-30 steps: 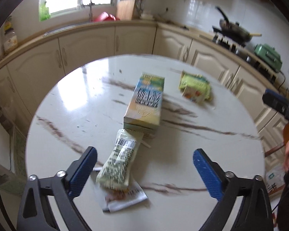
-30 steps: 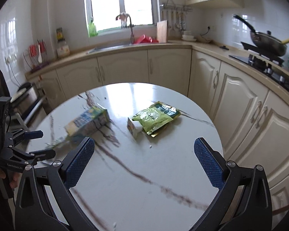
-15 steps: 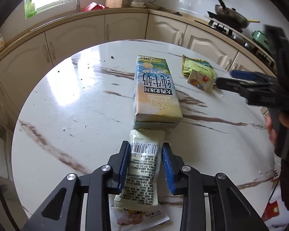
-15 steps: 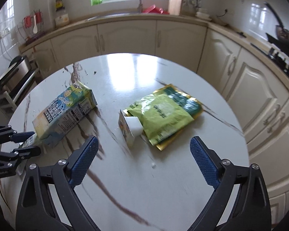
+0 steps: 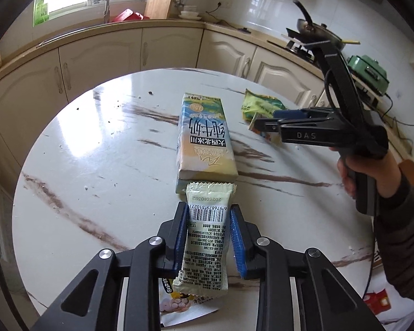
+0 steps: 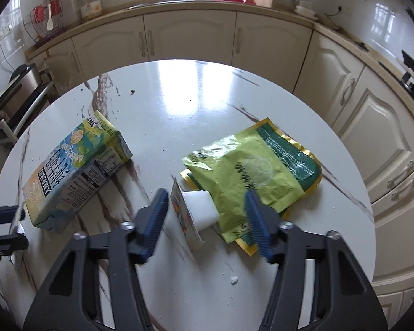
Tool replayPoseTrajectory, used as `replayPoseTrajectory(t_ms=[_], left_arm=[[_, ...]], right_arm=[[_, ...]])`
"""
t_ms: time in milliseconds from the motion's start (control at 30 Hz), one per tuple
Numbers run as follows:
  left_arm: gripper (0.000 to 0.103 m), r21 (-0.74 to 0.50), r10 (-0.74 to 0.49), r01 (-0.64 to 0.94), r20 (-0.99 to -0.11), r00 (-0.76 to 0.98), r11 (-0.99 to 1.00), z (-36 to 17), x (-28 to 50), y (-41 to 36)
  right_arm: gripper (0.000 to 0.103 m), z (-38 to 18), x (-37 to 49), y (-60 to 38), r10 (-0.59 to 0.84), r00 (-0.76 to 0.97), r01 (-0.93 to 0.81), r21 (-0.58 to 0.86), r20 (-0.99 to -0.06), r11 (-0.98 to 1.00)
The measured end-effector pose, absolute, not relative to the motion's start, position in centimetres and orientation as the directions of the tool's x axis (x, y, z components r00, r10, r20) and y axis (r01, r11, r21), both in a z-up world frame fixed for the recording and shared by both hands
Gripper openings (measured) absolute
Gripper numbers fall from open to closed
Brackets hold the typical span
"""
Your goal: Collect trash
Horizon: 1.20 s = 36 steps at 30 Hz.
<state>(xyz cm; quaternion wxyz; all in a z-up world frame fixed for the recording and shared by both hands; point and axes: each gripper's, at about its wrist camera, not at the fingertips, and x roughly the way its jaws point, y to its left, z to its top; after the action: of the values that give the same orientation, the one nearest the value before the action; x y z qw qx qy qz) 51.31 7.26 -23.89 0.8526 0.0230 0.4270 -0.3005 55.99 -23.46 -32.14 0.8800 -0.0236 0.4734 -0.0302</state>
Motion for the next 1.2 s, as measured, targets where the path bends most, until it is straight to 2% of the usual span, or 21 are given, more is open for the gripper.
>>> replayPoseTrajectory(t_ms=[167, 233, 333, 633, 967, 1100, 1133, 1200], left_arm=[[0.026, -0.229, -0.502, 0.529, -0.734, 0.457, 0.817, -23.6, 50.8, 7.7], [0.026, -0.238, -0.509, 0.529, -0.73, 0.456, 0.815, -23.5, 50.4, 7.8], [0.026, -0.251, -0.524, 0.534, -0.721, 0.453, 0.807, -23.0, 49.7, 8.1], [0.026, -0.293, -0.575, 0.555, -0.688, 0.444, 0.779, -21.6, 46.4, 9.6], [0.023, -0.363, -0.62, 0.528, -0.632, 0.465, 0.767, -20.7, 39.4, 14.6], [0.022, -0.377, -0.597, 0.485, -0.659, 0.458, 0.789, -22.3, 39.3, 15.2], [0.022, -0.375, -0.584, 0.471, -0.672, 0.455, 0.798, -22.7, 39.2, 15.3], [0.033, -0.37, -0.584, 0.487, -0.695, 0.42, 0.791, -23.5, 38.6, 15.1]], right_arm=[[0.035, -32.0, 55.4, -23.0, -0.082, 0.545, 0.018, -0.086, -0.834, 0.996], [0.024, -31.9, 54.9, -22.5, -0.097, 0.546, 0.015, -0.106, -0.832, 0.994], [0.022, -31.7, 54.0, -22.3, -0.08, 0.547, 0.008, -0.091, -0.833, 0.996], [0.021, -28.9, 48.8, -20.8, -0.047, 0.609, 0.027, -0.038, -0.792, 0.999], [0.021, -25.1, 41.7, -12.1, 0.076, 0.685, -0.102, 0.007, -0.725, 0.995], [0.021, -25.6, 41.0, -9.8, 0.059, 0.686, -0.097, -0.011, -0.725, 0.995], [0.021, -26.0, 41.1, -9.7, 0.059, 0.677, -0.096, -0.009, -0.733, 0.995], [0.021, -26.8, 41.0, -9.5, 0.045, 0.663, -0.082, -0.013, -0.747, 0.997]])
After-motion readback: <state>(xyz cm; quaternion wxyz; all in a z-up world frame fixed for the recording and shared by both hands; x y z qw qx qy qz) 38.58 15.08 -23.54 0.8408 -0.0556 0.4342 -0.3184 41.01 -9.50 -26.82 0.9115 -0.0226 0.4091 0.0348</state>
